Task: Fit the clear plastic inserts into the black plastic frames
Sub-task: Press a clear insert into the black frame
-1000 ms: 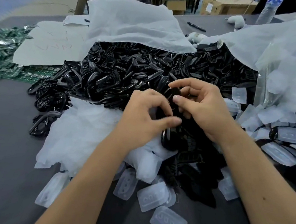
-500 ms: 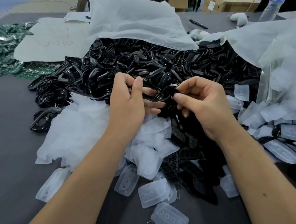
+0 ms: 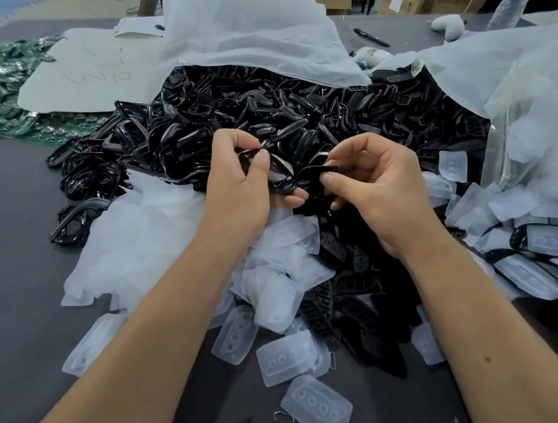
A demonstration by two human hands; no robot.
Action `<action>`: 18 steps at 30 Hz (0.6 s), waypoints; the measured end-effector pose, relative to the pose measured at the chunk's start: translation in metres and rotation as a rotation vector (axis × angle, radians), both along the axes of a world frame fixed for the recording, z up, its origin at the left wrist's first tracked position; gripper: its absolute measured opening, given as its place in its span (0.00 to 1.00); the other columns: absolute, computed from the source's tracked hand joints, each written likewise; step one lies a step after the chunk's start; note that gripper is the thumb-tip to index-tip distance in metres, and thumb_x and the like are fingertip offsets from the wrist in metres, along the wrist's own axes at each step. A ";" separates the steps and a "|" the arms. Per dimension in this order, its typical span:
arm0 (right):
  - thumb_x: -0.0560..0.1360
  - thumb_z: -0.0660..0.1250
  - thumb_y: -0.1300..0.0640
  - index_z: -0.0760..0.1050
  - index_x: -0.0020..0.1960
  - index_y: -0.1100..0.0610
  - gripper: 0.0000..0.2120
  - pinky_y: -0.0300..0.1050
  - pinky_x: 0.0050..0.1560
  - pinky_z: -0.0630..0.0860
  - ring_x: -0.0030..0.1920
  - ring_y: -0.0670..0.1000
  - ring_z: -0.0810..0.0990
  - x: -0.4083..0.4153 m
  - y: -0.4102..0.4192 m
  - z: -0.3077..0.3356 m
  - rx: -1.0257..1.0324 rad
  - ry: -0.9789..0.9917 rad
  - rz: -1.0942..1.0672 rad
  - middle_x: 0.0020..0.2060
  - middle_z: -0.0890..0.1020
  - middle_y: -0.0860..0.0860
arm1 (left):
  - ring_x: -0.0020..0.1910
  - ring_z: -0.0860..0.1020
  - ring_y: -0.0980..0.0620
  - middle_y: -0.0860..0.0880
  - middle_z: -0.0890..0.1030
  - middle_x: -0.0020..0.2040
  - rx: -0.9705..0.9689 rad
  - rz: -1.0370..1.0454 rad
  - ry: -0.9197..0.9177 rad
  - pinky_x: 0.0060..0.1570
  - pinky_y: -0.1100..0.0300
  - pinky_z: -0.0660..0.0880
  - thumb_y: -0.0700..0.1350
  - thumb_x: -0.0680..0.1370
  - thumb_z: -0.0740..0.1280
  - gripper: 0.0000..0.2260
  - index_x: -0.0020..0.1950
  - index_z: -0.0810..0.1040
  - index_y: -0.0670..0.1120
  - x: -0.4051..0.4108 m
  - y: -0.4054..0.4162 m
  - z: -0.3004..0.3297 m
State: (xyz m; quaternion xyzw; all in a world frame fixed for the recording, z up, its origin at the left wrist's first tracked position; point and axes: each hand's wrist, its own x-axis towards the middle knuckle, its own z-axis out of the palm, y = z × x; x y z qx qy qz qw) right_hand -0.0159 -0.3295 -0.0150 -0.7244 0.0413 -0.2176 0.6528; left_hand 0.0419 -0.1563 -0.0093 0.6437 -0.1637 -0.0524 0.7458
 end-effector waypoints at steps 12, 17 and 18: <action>0.77 0.74 0.68 0.86 0.52 0.60 0.07 0.41 0.39 0.81 0.38 0.48 0.81 0.000 0.001 0.001 0.067 -0.054 -0.005 0.38 0.84 0.51 | 0.48 0.87 0.48 0.45 0.86 0.48 0.052 -0.010 -0.035 0.51 0.52 0.84 0.35 0.76 0.77 0.21 0.63 0.70 0.44 0.003 0.001 -0.006; 0.76 0.75 0.66 0.83 0.50 0.63 0.04 0.42 0.36 0.81 0.35 0.49 0.81 0.000 0.001 0.001 0.063 -0.037 -0.041 0.36 0.83 0.53 | 0.43 0.87 0.47 0.44 0.88 0.45 0.081 -0.041 -0.133 0.43 0.52 0.85 0.34 0.80 0.71 0.15 0.64 0.74 0.46 0.004 0.002 -0.006; 0.76 0.75 0.66 0.82 0.49 0.63 0.03 0.42 0.36 0.81 0.35 0.49 0.82 0.000 0.000 0.001 0.057 -0.034 -0.039 0.35 0.84 0.52 | 0.39 0.86 0.48 0.43 0.87 0.44 0.090 -0.046 -0.149 0.36 0.57 0.82 0.34 0.81 0.69 0.16 0.66 0.76 0.48 0.003 0.002 -0.005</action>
